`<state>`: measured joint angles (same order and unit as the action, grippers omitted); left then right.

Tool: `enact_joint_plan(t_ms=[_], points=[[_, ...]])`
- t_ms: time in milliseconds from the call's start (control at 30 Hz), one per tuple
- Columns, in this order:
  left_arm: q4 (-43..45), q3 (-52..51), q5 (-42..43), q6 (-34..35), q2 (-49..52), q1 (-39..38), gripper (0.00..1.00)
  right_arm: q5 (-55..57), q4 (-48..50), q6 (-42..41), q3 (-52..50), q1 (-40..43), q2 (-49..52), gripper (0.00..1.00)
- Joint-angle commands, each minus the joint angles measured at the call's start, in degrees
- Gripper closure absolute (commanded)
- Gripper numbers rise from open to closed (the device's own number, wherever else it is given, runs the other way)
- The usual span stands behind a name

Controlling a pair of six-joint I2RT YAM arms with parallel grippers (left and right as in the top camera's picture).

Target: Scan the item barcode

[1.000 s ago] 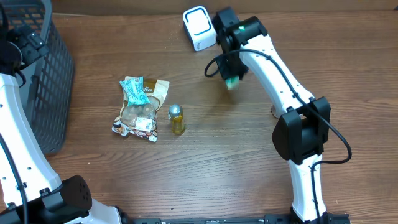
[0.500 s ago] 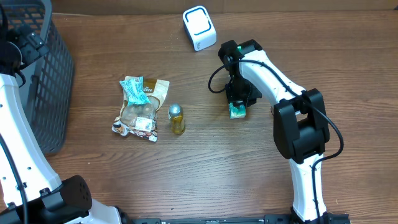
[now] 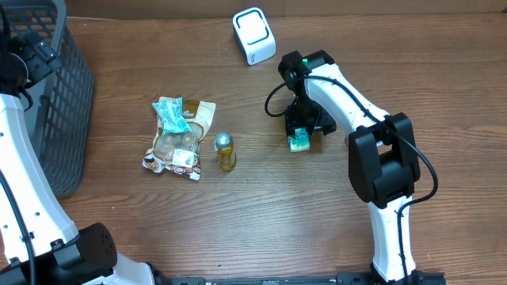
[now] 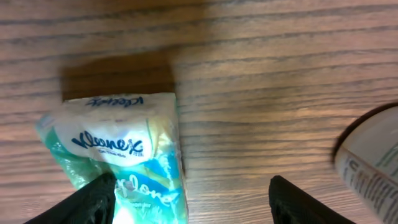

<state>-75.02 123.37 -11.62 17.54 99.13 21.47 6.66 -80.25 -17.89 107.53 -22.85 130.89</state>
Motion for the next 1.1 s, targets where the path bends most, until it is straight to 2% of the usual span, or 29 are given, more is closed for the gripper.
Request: enact_joint_plan(t_ms=[0, 200, 533, 867, 1067], points=[[0.22, 0.52, -0.13, -1.03, 0.20, -0.13, 0.01, -1.18, -0.76, -1.09, 3.48, 0.33, -0.02, 0.24], [0.22, 0.52, -0.13, -1.03, 0.20, -0.13, 0.01, -3.10, -2.16, -2.95, 7.72, -0.24, -1.49, 0.22], [0.22, 0.52, -0.15, -1.03, 0.20, -0.13, 0.00, -18.12, 4.17, -2.95, 7.89, -2.43, -1.77, 0.24], [0.22, 0.52, -0.15, -1.03, 0.20, -0.13, 0.00, -18.78, 10.29, -3.17, 6.05, -6.47, -1.66, 0.25], [0.22, 0.52, -0.15, -1.03, 0.20, -0.13, 0.01, -18.78, 15.39, -3.41, 0.59, -8.35, -1.64, 0.25]])
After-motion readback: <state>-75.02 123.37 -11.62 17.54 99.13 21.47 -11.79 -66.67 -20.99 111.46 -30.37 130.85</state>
